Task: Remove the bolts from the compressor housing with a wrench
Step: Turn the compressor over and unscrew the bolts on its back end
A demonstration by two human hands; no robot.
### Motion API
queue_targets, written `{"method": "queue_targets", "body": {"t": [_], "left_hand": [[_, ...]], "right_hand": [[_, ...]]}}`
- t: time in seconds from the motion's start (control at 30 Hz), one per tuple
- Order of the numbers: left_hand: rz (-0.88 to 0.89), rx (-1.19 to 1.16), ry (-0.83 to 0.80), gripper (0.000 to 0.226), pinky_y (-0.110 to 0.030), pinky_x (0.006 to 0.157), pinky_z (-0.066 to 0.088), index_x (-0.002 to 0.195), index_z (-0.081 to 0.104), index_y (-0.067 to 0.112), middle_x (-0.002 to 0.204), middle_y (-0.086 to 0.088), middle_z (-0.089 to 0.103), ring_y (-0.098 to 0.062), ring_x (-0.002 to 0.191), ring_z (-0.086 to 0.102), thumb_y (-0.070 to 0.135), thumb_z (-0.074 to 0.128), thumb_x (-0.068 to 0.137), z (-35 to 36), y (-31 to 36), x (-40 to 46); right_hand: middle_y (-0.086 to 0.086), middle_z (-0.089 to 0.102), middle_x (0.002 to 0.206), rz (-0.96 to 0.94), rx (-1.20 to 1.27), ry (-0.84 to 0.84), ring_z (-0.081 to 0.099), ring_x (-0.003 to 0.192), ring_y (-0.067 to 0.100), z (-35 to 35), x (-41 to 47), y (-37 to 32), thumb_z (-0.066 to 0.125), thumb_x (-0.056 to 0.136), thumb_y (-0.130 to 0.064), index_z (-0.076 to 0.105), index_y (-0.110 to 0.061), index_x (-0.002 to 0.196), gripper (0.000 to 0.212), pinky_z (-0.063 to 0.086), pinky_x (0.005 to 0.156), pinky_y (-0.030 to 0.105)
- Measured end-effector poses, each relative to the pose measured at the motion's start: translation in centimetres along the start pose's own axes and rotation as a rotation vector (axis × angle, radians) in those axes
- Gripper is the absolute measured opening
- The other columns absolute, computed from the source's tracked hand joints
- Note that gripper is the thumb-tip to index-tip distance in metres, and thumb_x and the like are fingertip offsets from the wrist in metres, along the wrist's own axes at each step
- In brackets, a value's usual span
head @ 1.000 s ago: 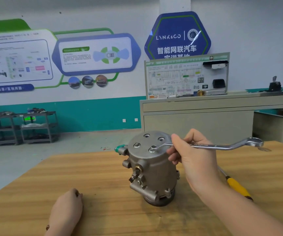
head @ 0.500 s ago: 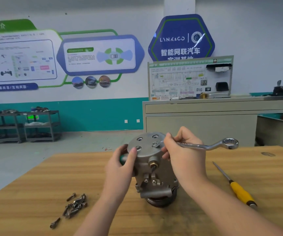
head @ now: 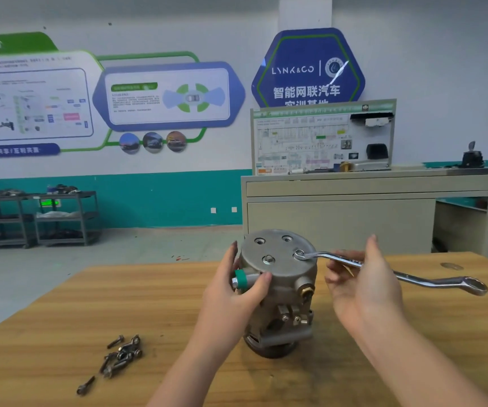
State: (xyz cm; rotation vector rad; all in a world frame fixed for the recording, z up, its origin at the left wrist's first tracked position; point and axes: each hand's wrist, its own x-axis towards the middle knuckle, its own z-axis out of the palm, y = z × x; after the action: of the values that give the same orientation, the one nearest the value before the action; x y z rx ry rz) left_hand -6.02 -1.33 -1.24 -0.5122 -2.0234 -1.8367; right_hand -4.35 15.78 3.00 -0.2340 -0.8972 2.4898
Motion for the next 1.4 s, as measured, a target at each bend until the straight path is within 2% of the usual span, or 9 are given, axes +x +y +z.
{"method": "queue_targets", "body": {"t": [0.23,0.37,0.53,0.7,0.87,1.0,1.2,1.3,1.4], "left_hand": [[0.073,-0.090,0.001,0.060,-0.015,0.083,0.053,0.132,0.052,0.045,0.122,0.024,0.057,0.008,0.108,0.057,0.016,0.073,0.083,1.4,-0.8,0.8],[0.051,-0.155,-0.015,0.053,-0.019,0.079,0.055,0.127,0.057,0.046,0.112,0.025,0.064,0.004,0.102,0.062,0.013,0.067,0.087,0.9,-1.0,1.3],[0.039,-0.211,-0.050,0.049,-0.028,0.084,0.056,0.124,0.058,0.049,0.117,0.016,0.063,-0.006,0.103,0.065,0.033,0.068,0.079,0.1,-1.3,2.0],[0.097,-0.261,0.000,0.068,-0.013,0.082,0.050,0.133,0.045,0.044,0.122,0.022,0.062,-0.001,0.113,0.060,0.045,0.074,0.072,1.8,-3.8,0.8],[0.118,-0.189,-0.055,0.064,-0.012,0.099,0.040,0.144,0.034,0.041,0.139,0.024,0.050,0.004,0.130,0.044,0.035,0.059,0.086,2.8,-5.5,0.7],[0.124,-0.083,-0.059,0.074,-0.032,0.118,0.026,0.150,0.026,0.035,0.153,0.020,0.033,0.004,0.141,0.026,0.055,0.052,0.084,3.2,-5.4,0.5],[0.108,-0.041,-0.021,0.068,-0.045,0.112,0.034,0.144,0.042,0.016,0.144,-0.005,0.049,-0.021,0.136,0.041,0.053,0.044,0.088,3.0,-5.2,0.1],[0.115,-0.052,0.052,0.061,-0.041,0.108,0.039,0.136,0.053,0.012,0.133,-0.004,0.059,-0.016,0.127,0.051,0.048,0.040,0.088,2.6,-5.4,0.1],[0.106,-0.115,0.222,0.035,-0.019,0.091,0.049,0.115,0.066,0.026,0.110,0.011,0.070,-0.007,0.110,0.061,0.036,0.039,0.096,2.6,-5.6,0.1]], "right_hand": [[0.004,0.059,0.051,0.127,-0.070,-0.197,0.052,0.038,0.008,-1.2,2.4,-1.7,0.052,0.098,-0.022,0.055,-0.003,0.076,0.029,0.036,0.032,0.014],[0.002,0.051,0.045,0.367,-0.213,-0.296,0.050,0.035,0.004,-1.2,4.3,-3.7,0.055,0.095,-0.018,0.055,-0.002,0.071,0.028,0.039,0.030,0.012],[0.001,0.053,0.048,0.507,-0.704,-0.322,0.044,0.031,0.003,1.8,6.5,-5.1,0.077,0.073,-0.022,0.058,-0.008,0.056,0.028,0.033,0.026,0.012],[-0.005,0.040,0.037,0.274,-1.317,-0.194,0.028,0.027,0.004,5.8,8.2,-4.3,0.075,0.082,-0.029,0.048,-0.015,0.058,0.039,0.020,0.030,0.010],[0.004,0.041,0.052,-0.113,-1.550,-0.241,0.033,0.042,0.013,7.7,9.4,-2.5,0.069,0.087,-0.023,0.052,-0.006,0.068,0.030,0.028,0.039,0.018],[0.006,0.041,0.054,-0.272,-1.645,-0.401,0.034,0.045,0.018,8.4,9.3,-1.9,0.066,0.088,-0.027,0.056,-0.004,0.069,0.031,0.028,0.045,0.023],[-0.001,0.055,0.061,-0.733,-1.828,-0.814,0.047,0.060,0.014,9.7,4.9,-0.4,0.065,0.086,-0.043,0.062,-0.024,0.064,0.028,0.036,0.056,0.029],[-0.003,0.053,0.074,-1.046,-1.788,-1.002,0.049,0.072,0.014,8.0,1.9,-0.1,0.061,0.087,-0.048,0.073,-0.022,0.083,0.029,0.035,0.062,0.032],[-0.007,0.044,0.074,-1.275,-1.609,-1.097,0.046,0.066,0.010,4.7,-0.8,-0.7,0.060,0.085,-0.048,0.075,-0.020,0.081,0.032,0.034,0.056,0.027]]}}
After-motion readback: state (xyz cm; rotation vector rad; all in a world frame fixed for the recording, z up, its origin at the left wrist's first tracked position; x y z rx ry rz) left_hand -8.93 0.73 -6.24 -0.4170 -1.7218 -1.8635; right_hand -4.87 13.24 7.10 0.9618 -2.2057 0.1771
